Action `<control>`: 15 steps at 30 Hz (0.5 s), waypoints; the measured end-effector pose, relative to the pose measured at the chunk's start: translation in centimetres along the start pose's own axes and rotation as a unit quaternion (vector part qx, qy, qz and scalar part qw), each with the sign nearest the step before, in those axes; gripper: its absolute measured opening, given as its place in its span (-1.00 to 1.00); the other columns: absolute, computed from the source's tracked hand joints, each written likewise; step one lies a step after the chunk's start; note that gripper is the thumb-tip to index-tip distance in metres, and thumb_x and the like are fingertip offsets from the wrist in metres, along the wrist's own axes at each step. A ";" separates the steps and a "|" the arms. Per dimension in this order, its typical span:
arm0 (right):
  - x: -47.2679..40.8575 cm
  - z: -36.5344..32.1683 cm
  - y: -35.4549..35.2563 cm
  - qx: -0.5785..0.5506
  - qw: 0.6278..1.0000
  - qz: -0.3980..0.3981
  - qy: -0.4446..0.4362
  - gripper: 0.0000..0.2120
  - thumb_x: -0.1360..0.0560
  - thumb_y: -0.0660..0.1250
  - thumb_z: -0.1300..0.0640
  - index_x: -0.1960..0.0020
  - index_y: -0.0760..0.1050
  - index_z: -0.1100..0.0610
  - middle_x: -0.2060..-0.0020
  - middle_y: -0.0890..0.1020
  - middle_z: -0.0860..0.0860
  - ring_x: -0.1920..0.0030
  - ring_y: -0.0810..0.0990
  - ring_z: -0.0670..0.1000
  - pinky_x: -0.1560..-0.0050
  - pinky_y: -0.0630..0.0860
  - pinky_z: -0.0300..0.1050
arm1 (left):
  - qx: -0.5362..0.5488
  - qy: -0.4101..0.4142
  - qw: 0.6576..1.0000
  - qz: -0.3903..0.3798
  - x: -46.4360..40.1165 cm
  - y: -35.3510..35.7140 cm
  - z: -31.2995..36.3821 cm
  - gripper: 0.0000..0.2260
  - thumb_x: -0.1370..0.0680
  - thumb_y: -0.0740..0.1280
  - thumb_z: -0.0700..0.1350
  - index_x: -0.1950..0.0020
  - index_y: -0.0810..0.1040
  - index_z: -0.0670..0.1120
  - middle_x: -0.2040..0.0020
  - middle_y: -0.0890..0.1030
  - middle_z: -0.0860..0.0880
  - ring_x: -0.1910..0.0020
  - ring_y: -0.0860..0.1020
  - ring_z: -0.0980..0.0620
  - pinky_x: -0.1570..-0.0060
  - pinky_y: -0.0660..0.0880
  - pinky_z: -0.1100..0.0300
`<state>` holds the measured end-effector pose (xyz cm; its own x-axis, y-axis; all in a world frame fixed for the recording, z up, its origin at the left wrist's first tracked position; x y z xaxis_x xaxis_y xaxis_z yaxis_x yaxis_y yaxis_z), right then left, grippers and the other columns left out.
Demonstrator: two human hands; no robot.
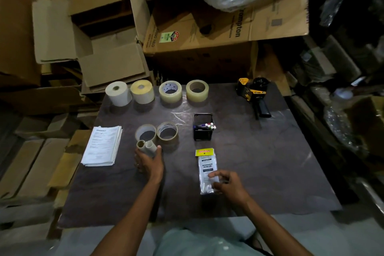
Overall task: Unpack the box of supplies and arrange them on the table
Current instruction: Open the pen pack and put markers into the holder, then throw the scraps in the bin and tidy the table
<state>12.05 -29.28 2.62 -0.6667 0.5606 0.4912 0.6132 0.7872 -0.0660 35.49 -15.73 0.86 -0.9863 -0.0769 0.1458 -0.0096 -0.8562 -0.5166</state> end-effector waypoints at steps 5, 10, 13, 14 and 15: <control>0.8 0.9 -2.2 -0.026 1.000 0.011 0.011 -0.70 -0.43 0.36 0.49 -0.03 0.63 0.17 0.05 0.71 0.14 0.18 0.70 0.04 0.19 0.60 -0.07 | -0.037 0.071 0.989 -0.127 4.4 0.1 -1.5 -0.27 -0.42 0.33 0.31 -0.47 0.16 0.05 -0.42 0.36 -0.12 -0.40 0.33 -0.20 -0.32 0.37 -0.24; 2.4 1.3 -6.4 -0.035 0.998 0.056 0.014 -0.71 -0.42 0.35 0.53 -0.05 0.61 0.26 0.06 0.69 0.14 0.23 0.69 -0.06 0.26 0.61 -0.20 | -0.120 0.268 0.930 -0.220 10.6 1.4 0.9 -0.53 -0.47 0.41 0.01 -0.31 0.36 -0.04 -0.17 0.52 -0.07 -0.12 0.49 -0.13 -0.19 0.39 -0.10; 3.7 1.8 -10.2 -0.050 0.994 0.093 0.014 -0.70 -0.41 0.37 0.54 -0.05 0.61 0.27 0.09 0.69 0.18 0.27 0.67 -0.07 0.27 0.61 -0.23 | -0.219 0.408 0.847 -0.260 14.2 3.0 2.6 -0.53 -0.40 0.37 0.01 -0.29 0.38 0.05 -0.11 0.51 0.04 -0.05 0.50 -0.04 -0.09 0.32 0.01; 4.1 2.0 -11.7 -0.047 0.993 0.110 0.014 -0.70 -0.40 0.37 0.54 -0.06 0.61 0.28 0.11 0.68 0.18 0.30 0.65 -0.08 0.29 0.60 -0.26 | -0.238 0.436 0.821 -0.281 15.3 3.8 2.9 -0.51 -0.36 0.35 0.01 -0.29 0.40 0.05 -0.11 0.50 0.04 -0.04 0.50 -0.05 -0.07 0.35 0.01; 4.4 2.1 -13.3 -0.044 0.991 0.126 0.014 -0.70 -0.40 0.37 0.54 -0.07 0.61 0.30 0.15 0.67 0.18 0.34 0.61 -0.08 0.31 0.58 -0.28 | -0.254 0.463 0.797 -0.294 16.5 4.8 3.3 -0.52 -0.34 0.34 0.01 -0.26 0.43 0.02 -0.09 0.51 0.02 -0.02 0.50 -0.08 -0.04 0.38 0.01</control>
<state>0.03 -36.74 3.85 -0.4762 0.7288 0.4920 0.7944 0.5965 -0.1146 19.73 -22.80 3.62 -0.4840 0.8718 -0.0753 -0.3477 -0.2706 -0.8977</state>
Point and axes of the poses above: each hand's wrist, its own x-axis away from the middle knuckle, its own y-axis out of the palm, z = x × y, the point moved 1 cm from there along -x, towards the middle knuckle
